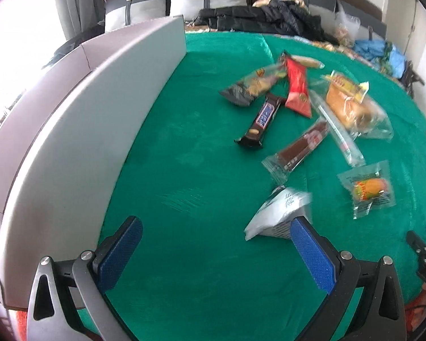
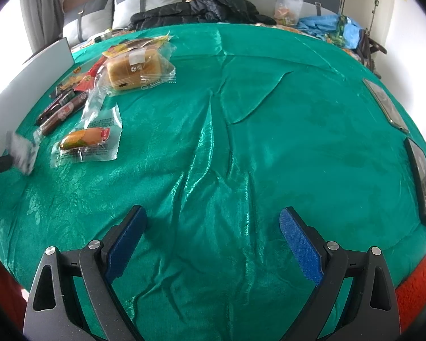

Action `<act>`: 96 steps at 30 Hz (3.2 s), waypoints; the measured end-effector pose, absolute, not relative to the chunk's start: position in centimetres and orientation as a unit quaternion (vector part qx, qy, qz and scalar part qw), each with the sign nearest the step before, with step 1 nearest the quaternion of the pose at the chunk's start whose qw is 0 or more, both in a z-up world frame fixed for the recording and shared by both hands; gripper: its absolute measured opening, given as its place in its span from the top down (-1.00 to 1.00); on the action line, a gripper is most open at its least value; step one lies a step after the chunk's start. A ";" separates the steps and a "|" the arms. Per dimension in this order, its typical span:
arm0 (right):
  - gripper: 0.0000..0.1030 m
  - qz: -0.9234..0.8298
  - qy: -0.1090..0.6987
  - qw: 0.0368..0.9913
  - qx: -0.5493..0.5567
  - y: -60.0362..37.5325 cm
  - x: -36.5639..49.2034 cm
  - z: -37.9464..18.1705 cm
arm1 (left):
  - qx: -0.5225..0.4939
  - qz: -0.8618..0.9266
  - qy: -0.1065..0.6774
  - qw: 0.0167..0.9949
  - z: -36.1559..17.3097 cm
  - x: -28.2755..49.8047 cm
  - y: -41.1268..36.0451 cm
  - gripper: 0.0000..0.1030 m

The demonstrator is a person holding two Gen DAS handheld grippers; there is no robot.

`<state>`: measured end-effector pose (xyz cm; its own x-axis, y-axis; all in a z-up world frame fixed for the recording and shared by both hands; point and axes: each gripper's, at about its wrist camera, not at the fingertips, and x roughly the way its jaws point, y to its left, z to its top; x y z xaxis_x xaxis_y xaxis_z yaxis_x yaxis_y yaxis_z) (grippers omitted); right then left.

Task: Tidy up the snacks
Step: 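Close the left tool on the white triangular packet while the right tool moves toward the orange sausage packet, then grasp the orange sausage packet with the right tool while the left tool lifts the white packet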

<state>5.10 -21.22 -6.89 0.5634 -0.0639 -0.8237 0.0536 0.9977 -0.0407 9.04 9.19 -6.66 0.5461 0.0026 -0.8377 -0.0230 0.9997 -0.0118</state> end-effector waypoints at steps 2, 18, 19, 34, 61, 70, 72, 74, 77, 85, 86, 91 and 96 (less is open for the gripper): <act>-0.88 -0.033 0.466 0.884 -0.006 -21.2 5.1 -6.9 | -0.028 -0.041 0.472 0.880 -6.4 9.0 8.9 -0.99; -0.88 -0.030 0.461 0.887 -0.007 -21.2 5.0 -7.0 | 0.028 -0.097 0.486 0.868 -8.7 10.3 4.2 -0.83; -0.88 -0.030 0.461 0.887 -0.007 -21.2 5.1 -7.0 | 0.032 -0.098 0.485 0.868 -8.7 10.1 4.2 -0.61; -0.88 -0.027 0.460 0.888 -0.006 -21.2 5.1 -6.8 | -0.003 -0.102 0.461 0.882 -7.7 7.9 6.4 0.11; -0.82 0.314 0.525 0.786 -0.089 -10.5 14.6 -1.3 | -0.081 -0.097 0.425 0.896 -5.0 6.4 10.4 0.11; 0.23 0.265 0.576 0.751 -0.187 -6.2 17.3 -6.1 | -0.033 -0.071 0.425 0.902 -3.7 5.3 9.5 0.11; 0.47 0.260 0.592 0.750 -0.140 -7.3 18.0 -5.4 | -0.025 -0.065 0.428 0.901 -3.7 5.4 9.4 0.11; 0.59 0.252 0.585 0.761 -0.123 -8.4 18.3 -4.0 | -0.018 -0.060 0.429 0.901 -3.7 5.5 9.2 0.12; 0.60 0.241 0.576 0.774 -0.103 -9.5 18.8 -2.4 | -0.007 -0.058 0.432 0.900 -3.5 5.5 9.1 0.81; 0.60 0.230 0.565 0.788 -0.086 -11.1 15.7 0.2 | -0.027 -0.074 0.443 0.893 -4.3 5.7 9.8 0.93; 0.60 0.227 0.565 0.789 -0.079 -10.9 15.9 -0.4 | -0.034 -0.078 0.443 0.892 -4.3 5.8 10.0 0.96; 0.60 0.223 0.566 0.793 -0.031 -12.0 14.7 -1.0 | -0.054 -0.089 0.439 0.893 -4.5 5.8 10.8 0.97; 0.60 0.232 0.565 0.791 0.014 -12.7 14.2 -0.8 | -0.049 -0.063 0.431 0.899 -4.8 6.1 10.7 -0.04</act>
